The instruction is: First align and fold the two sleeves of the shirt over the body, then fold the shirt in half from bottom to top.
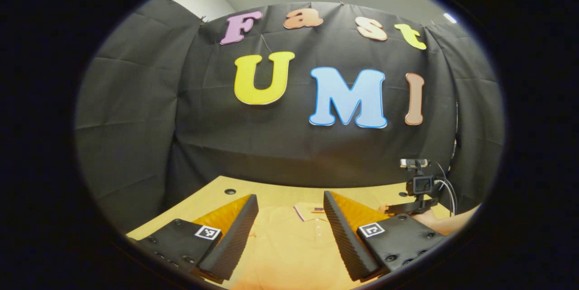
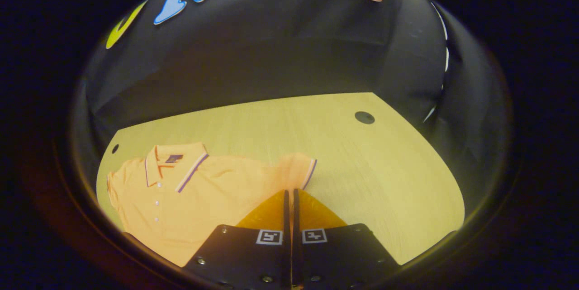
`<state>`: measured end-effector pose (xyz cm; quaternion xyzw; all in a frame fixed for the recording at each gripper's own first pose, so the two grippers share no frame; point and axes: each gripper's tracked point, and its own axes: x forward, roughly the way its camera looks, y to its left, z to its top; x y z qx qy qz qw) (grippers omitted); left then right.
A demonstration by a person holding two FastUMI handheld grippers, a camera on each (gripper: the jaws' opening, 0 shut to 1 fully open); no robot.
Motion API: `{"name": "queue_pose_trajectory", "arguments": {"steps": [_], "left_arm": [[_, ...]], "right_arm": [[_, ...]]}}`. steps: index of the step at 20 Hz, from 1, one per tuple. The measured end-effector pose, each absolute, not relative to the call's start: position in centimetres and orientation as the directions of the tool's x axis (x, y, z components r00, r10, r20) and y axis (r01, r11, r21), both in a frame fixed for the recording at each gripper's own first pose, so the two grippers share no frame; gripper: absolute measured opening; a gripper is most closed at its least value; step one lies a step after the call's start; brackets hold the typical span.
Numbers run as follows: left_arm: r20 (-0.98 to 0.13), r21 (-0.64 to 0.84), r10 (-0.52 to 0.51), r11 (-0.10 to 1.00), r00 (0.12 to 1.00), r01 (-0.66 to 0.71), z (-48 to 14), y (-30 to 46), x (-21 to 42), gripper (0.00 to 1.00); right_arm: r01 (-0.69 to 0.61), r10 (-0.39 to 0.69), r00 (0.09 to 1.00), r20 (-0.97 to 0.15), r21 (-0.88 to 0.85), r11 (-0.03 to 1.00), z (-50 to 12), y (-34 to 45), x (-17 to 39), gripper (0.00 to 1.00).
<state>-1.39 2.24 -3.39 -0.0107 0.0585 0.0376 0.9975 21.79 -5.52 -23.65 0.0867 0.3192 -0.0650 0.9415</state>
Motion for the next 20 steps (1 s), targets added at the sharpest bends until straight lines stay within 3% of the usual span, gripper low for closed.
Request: {"name": "queue_pose_trajectory", "arguments": {"steps": [8, 20], "left_arm": [[-0.107, -0.046, 0.102, 0.993, 0.989, -0.108, -3.2, 5.3, -2.5, 0.95], [-0.113, -0.05, 0.172, 0.983, 0.979, -0.179, -3.5, 9.4, -4.3, 0.95]], "right_arm": [[0.057, -0.013, 0.828, -0.561, 0.061, 0.997, -20.8, -0.5, 21.9, 0.01], [-0.066, 0.07, 0.785, -0.615, 0.028, 0.997, -23.7, 5.5, 21.8, 0.01]]}}
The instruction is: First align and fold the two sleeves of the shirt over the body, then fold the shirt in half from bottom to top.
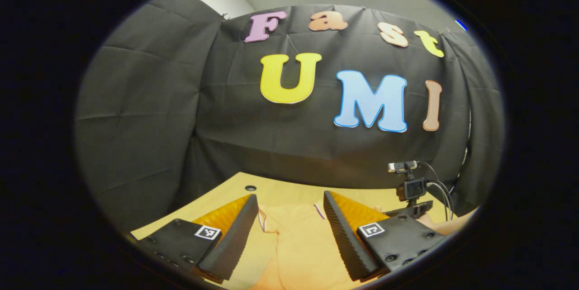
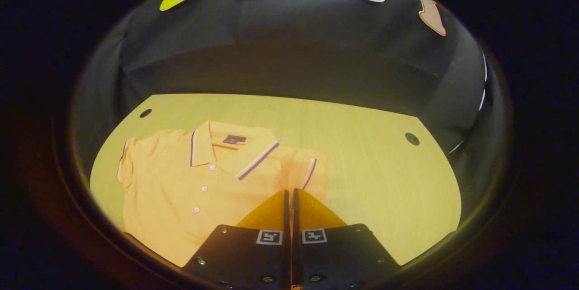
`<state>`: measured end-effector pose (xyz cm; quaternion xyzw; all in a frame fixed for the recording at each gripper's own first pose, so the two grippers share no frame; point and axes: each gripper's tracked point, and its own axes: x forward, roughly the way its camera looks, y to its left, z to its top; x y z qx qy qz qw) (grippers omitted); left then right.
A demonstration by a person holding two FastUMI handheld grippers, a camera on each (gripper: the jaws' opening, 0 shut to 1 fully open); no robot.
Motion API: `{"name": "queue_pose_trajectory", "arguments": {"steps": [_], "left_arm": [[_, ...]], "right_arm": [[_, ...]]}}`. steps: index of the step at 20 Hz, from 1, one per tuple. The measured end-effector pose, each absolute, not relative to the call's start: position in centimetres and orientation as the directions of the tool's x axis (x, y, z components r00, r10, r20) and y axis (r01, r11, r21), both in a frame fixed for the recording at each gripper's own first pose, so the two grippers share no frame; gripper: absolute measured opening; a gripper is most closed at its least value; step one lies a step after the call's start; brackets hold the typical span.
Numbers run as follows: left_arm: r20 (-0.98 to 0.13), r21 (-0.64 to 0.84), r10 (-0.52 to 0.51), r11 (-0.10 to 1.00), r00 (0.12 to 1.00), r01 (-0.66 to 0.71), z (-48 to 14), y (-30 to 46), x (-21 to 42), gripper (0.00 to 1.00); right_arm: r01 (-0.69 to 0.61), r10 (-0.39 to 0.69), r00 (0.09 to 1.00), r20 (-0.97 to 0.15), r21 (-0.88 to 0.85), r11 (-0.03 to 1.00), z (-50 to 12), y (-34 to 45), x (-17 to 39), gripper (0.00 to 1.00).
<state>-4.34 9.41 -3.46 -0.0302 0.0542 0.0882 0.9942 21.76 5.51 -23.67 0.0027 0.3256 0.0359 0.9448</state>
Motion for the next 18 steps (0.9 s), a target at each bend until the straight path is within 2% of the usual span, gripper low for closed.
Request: {"name": "queue_pose_trajectory", "arguments": {"steps": [2, 7, 9, 11, 13, 14, 15, 17, 18], "left_arm": [[-0.114, -0.049, 0.178, 0.982, 0.977, -0.185, -3.5, 9.8, -4.5, 0.95], [-0.116, -0.051, 0.182, 0.981, 0.976, -0.189, -3.7, 10.3, -4.3, 0.95], [-0.116, -0.056, 0.18, 0.981, 0.977, -0.187, -3.7, 10.4, -4.0, 0.95], [-0.116, -0.057, 0.172, 0.982, 0.978, -0.18, -3.7, 10.4, -3.8, 0.96], [-0.119, -0.058, 0.161, 0.984, 0.98, -0.169, -3.9, 10.4, -3.5, 0.95], [-0.119, -0.06, 0.153, 0.985, 0.981, -0.161, -3.9, 10.4, -3.3, 0.95], [-0.12, -0.061, 0.148, 0.986, 0.982, -0.156, -4.1, 10.5, -3.1, 0.95], [-0.121, -0.062, 0.133, 0.988, 0.984, -0.141, -4.2, 10.7, -2.5, 0.95], [-0.123, -0.063, 0.125, 0.989, 0.985, -0.133, -4.4, 10.8, -2.2, 0.95]], "right_arm": [[-0.072, 0.076, 0.779, -0.622, 0.032, 0.997, -24.0, 6.0, 21.8, 0.02], [-0.085, 0.103, 0.767, -0.634, 0.059, 0.995, -24.3, 6.8, 21.5, 0.11], [-0.094, 0.121, 0.766, -0.632, 0.076, 0.993, -24.1, 7.3, 21.2, 0.18], [-0.098, 0.13, 0.77, -0.625, 0.086, 0.991, -23.8, 7.5, 21.0, 0.35], [-0.097, 0.138, 0.777, -0.614, 0.099, 0.99, -23.1, 7.8, 20.6, 0.37], [-0.097, 0.143, 0.78, -0.609, 0.108, 0.989, -22.7, 8.0, 20.3, 0.58], [-0.092, 0.141, 0.788, -0.6, 0.112, 0.989, -22.2, 7.9, 20.1, 0.63], [-0.089, 0.147, 0.805, -0.575, 0.128, 0.988, -20.8, 8.2, 19.5, 0.67], [-0.087, 0.146, 0.814, -0.562, 0.13, 0.988, -20.0, 8.2, 18.9, 0.78]]}}
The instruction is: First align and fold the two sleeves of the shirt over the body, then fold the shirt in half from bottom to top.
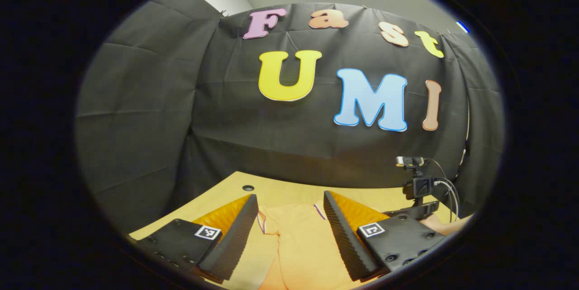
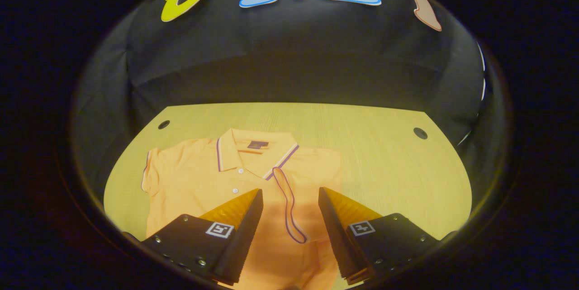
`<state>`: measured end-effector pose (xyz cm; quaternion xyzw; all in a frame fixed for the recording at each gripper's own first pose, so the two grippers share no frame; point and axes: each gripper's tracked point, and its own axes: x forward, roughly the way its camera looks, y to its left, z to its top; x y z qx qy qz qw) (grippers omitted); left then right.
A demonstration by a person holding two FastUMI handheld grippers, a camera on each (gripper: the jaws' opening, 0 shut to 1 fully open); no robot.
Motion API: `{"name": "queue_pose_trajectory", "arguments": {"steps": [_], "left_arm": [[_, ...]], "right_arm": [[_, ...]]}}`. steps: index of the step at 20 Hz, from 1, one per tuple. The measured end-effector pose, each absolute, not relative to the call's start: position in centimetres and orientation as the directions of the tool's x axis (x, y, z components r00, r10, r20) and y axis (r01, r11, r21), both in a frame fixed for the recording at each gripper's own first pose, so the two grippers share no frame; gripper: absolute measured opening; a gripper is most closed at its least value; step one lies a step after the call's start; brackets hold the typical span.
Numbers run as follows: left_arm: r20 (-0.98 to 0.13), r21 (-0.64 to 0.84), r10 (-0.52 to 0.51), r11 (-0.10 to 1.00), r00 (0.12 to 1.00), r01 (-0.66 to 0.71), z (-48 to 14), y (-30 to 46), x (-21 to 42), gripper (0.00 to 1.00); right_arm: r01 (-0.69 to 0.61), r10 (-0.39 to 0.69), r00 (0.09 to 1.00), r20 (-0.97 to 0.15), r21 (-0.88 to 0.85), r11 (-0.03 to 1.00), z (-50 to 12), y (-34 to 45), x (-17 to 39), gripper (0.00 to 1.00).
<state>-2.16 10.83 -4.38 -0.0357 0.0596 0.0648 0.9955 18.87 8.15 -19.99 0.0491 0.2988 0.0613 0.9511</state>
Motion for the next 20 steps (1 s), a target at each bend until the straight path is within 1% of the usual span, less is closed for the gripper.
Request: {"name": "queue_pose_trajectory", "arguments": {"steps": [2, 3, 4, 5, 9, 13, 14, 15, 20], "left_arm": [[-0.125, -0.067, 0.106, 0.991, 0.986, -0.115, -4.7, 11.3, -1.4, 0.95], [-0.127, -0.068, 0.096, 0.992, 0.987, -0.105, -4.8, 11.5, -0.9, 0.95], [-0.129, -0.07, 0.087, 0.993, 0.988, -0.096, -5.0, 11.8, -0.5, 0.95], [-0.131, -0.072, 0.075, 0.994, 0.988, -0.085, -5.2, 12.0, 0.0, 0.95], [-0.156, -0.083, 0.032, 0.996, 0.987, -0.045, -6.8, 13.2, 2.3, 0.96], [-0.191, -0.097, -0.016, 0.995, 0.981, -0.003, -9.2, 14.2, 5.0, 0.96], [-0.202, -0.105, -0.026, 0.995, 0.979, 0.004, -10.0, 14.5, 5.7, 0.96], [-0.211, -0.112, -0.033, 0.994, 0.977, 0.01, -10.7, 14.8, 6.6, 0.95], [-0.242, -0.129, -0.02, 0.992, 0.97, -0.012, -14.0, 16.2, 10.3, 0.95]], "right_arm": [[-0.08, 0.132, 0.837, -0.53, 0.121, 0.989, -18.3, 8.1, 18.1, 0.79], [-0.082, 0.133, 0.846, -0.516, 0.12, 0.989, -17.4, 8.2, 17.6, 0.83], [-0.079, 0.127, 0.857, -0.499, 0.117, 0.99, -16.5, 8.1, 16.9, 0.96], [-0.074, 0.119, 0.868, -0.481, 0.112, 0.991, -15.5, 8.1, 16.3, 0.98], [-0.056, 0.101, 0.903, -0.417, 0.119, 0.991, -11.5, 8.6, 13.0, 0.98], [-0.017, 0.056, 0.935, -0.351, 0.113, 0.993, -7.9, 8.6, 9.0, 0.98], [-0.002, 0.04, 0.94, -0.339, 0.11, 0.994, -7.2, 8.5, 7.9, 0.94], [0.009, 0.027, 0.946, -0.324, 0.109, 0.994, -6.5, 8.5, 6.9, 0.98], [0.048, -0.024, 0.957, -0.289, 0.075, 0.996, -4.6, 8.6, 2.5, 0.97]]}}
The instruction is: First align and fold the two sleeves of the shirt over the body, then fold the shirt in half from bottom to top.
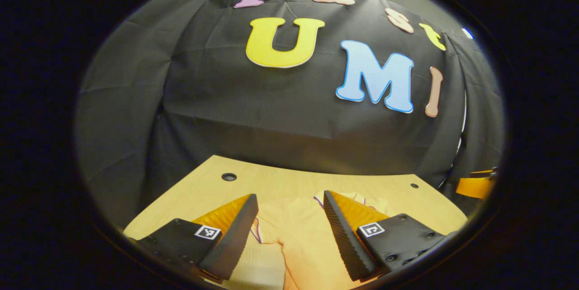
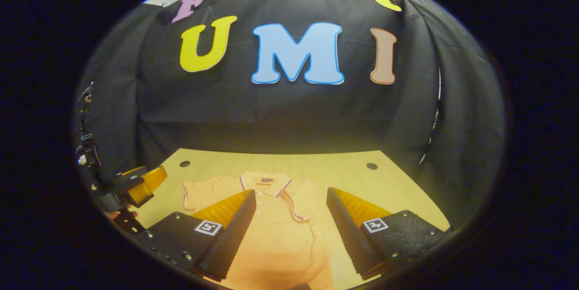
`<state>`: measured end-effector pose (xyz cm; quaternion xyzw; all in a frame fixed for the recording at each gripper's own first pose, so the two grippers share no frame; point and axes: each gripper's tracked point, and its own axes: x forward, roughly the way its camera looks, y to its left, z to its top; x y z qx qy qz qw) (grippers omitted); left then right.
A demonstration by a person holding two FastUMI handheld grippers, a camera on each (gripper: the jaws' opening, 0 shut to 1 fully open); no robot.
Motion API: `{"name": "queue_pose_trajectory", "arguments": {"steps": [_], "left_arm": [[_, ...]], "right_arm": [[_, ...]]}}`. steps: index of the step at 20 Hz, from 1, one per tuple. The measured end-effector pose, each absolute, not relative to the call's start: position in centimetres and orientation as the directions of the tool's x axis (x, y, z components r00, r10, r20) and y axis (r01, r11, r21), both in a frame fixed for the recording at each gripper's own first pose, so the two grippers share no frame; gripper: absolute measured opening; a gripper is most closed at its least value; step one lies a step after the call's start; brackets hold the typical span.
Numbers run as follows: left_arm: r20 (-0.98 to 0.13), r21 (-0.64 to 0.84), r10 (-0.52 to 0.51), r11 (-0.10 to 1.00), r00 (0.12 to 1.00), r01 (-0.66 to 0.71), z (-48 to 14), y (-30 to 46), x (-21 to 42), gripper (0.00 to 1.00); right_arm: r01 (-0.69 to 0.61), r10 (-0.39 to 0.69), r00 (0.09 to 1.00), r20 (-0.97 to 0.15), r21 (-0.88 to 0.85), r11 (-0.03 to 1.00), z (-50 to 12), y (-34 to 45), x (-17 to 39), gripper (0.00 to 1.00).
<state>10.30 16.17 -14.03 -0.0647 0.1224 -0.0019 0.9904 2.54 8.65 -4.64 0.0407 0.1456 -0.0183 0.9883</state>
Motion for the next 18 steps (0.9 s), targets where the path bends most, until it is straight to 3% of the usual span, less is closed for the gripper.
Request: {"name": "queue_pose_trajectory", "arguments": {"steps": [7, 18], "left_arm": [[-0.312, -0.127, 0.048, 0.988, 0.949, -0.092, -20.0, 18.4, 15.7, 0.94], [-0.5, -0.109, 0.12, 0.974, 0.857, -0.2, -31.6, 22.3, 21.8, 0.94]], "right_arm": [[0.023, -0.013, 0.97, -0.244, 0.038, 0.999, -2.7, 10.1, -0.8, 0.98], [-0.003, 0.017, 0.956, -0.292, 0.046, 0.999, -3.7, 10.3, -2.5, 0.97]]}}
